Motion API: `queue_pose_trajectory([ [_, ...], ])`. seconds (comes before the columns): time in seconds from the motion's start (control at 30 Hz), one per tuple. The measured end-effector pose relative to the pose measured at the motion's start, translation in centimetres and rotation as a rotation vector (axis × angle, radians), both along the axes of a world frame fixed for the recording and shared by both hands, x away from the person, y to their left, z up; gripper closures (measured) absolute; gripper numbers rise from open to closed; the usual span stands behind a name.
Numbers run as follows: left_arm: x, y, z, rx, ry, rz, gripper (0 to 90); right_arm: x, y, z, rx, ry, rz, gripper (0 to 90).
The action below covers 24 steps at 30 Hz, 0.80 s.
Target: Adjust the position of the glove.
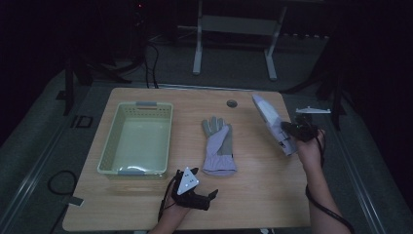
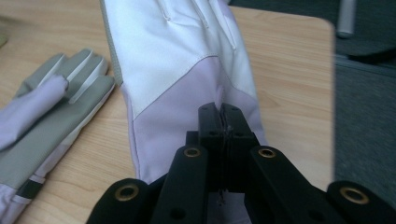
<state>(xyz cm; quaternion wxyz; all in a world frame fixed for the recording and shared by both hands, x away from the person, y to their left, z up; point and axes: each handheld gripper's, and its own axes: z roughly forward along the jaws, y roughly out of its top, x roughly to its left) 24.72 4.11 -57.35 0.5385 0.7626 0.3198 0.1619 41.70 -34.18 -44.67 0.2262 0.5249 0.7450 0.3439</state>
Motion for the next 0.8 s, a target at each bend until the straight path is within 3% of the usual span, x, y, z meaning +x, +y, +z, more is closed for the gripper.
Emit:
queue_pose_trajectory([
  [0.2, 0.0, 0.0, 0.0, 0.000, -0.001, -0.001, 0.0, -2.4, -0.7, 0.9, -0.005, -0.015, -0.141, 88.7],
  [0.3, 0.0, 0.0, 0.0, -0.001, -0.001, -0.001, 0.0, -4.0, -0.6, 0.1, -0.014, -0.013, -0.228, 88.6],
  [0.43, 0.0, 0.0, 0.0, 0.001, -0.001, -0.004, 0.0, -4.6, -0.3, -2.3, 0.039, 0.017, -0.287, 88.6],
  [0.5, 0.0, 0.0, 0.0, 0.002, 0.000, -0.004, 0.0, -4.5, 0.0, -3.7, 0.069, 0.029, -0.304, 88.5],
  [0.67, 0.0, 0.0, 0.0, 0.003, -0.001, -0.006, 0.0, -3.4, 1.3, -7.3, 0.134, 0.105, -0.288, 87.8],
  [0.8, 0.0, 0.0, 0.0, 0.001, 0.000, -0.008, 0.0, -3.3, 2.0, -8.8, 0.133, 0.096, -0.275, 85.2],
])
